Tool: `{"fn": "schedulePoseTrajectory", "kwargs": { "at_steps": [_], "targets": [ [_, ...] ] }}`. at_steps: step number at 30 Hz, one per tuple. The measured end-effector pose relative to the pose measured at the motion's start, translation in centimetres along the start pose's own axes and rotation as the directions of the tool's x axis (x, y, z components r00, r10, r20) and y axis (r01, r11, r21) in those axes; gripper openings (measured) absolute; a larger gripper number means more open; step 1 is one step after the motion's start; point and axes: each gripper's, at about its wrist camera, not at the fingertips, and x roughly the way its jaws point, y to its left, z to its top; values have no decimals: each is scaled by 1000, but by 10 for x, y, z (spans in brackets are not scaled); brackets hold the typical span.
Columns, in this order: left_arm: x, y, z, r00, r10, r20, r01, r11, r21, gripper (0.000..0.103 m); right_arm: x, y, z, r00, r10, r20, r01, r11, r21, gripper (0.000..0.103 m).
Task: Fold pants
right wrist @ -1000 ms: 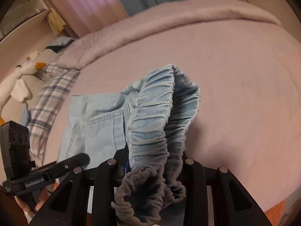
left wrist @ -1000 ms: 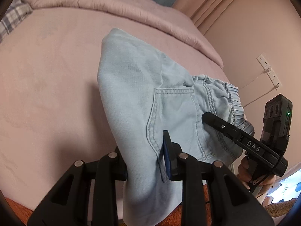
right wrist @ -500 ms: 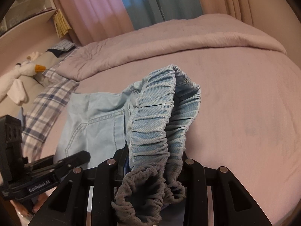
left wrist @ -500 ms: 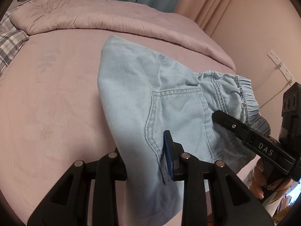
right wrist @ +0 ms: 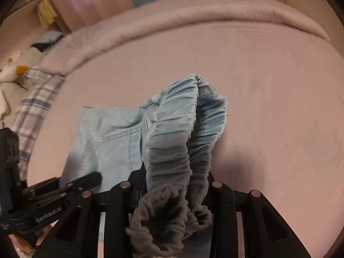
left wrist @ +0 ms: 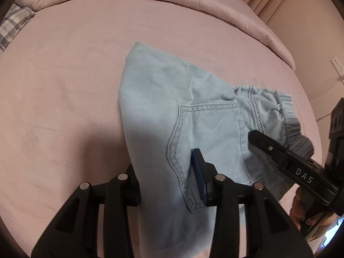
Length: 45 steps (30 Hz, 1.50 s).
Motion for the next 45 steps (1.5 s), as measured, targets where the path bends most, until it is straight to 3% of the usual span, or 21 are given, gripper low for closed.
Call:
{"fn": "schedulePoseTrajectory", "kwargs": {
  "at_steps": [3, 4, 5, 8, 11, 15, 17, 19, 22, 29, 45],
  "targets": [
    [-14, -2, -3, 1000, 23, 12, -23, 1000, 2, 55, -4, -7, -3, 1000, 7, -3, -6, 999, 38, 48],
    [-22, -4, -5, 1000, 17, 22, -17, 1000, 4, 73, -8, -9, -3, 1000, -9, -5, 10, 999, 44, 55],
    [-32, -5, -7, 999, 11, 43, -11, 1000, 5, 85, -13, -9, -3, 999, -33, 1, 33, 999, 42, 57],
    [-70, -9, -14, 990, 0, 142, 0, 1000, 0, 90, -40, -10, -6, 995, -68, 73, 66, 997, 30, 64],
    [-108, -14, -23, 978, 4, 209, -6, 1000, 7, 101, -73, -12, -11, 990, -53, 134, 48, 998, 42, 75],
    [-141, -21, -35, 961, 12, 275, -13, 1000, 4, 102, -120, -7, -23, 977, -37, 210, 32, 999, 30, 82],
    [-151, -22, -46, 955, 57, 291, -61, 998, 5, 102, -139, -2, -29, 969, -38, 244, 36, 999, 11, 83],
    [-152, -23, -52, 954, 78, 290, -84, 996, 9, 102, -159, 4, -39, 960, -31, 278, 33, 999, -4, 89],
    [-152, -24, -64, 958, 80, 274, -86, 996, 8, 102, -176, 12, -52, 956, -1, 294, 8, 1000, -21, 89],
    [-155, -26, -87, 961, 111, 254, -122, 992, 29, 102, -171, 19, -51, 957, -37, 289, 45, 999, -21, 89],
    [-173, -12, -88, 959, 27, 281, -26, 1000, -6, 102, -163, 29, -61, 960, -111, 257, 119, 993, -16, 89]
  ]
}}
